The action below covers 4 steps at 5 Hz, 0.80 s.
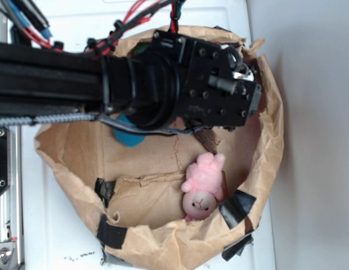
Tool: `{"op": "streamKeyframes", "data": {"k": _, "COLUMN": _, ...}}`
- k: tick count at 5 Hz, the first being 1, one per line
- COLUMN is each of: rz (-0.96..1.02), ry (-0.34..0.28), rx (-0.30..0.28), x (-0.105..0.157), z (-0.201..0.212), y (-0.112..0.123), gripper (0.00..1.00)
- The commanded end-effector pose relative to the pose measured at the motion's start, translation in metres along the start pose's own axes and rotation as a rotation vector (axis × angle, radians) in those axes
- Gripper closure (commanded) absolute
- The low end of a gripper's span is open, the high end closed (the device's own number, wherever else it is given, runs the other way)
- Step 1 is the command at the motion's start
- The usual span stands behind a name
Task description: Grab the green ball.
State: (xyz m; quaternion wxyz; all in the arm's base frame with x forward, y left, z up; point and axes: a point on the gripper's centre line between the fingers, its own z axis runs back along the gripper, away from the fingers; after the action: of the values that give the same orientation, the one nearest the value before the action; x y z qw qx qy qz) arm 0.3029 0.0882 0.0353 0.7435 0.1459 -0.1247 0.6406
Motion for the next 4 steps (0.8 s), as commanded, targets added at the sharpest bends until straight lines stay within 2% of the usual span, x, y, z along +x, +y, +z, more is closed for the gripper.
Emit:
{"op": "streamKeyframes", "data": {"k": 1, "rz": 0.02, "ry": 0.003, "rx": -0.014, "x": 0.016, "z": 0.02, "y": 0.026, "gripper": 0.0}}
{"op": "streamKeyframes", "data": {"k": 3, "rz": 0.011, "ry": 0.038, "rx": 0.022, "x": 0.03, "z": 0.032, "y": 0.041, "gripper": 0.0}}
{"op": "streamKeyframes", "data": {"k": 4, "rz": 0.012, "ry": 0.038, "rx": 0.008, "x": 0.032, "z": 0.031, "y": 0.047, "gripper": 0.0}}
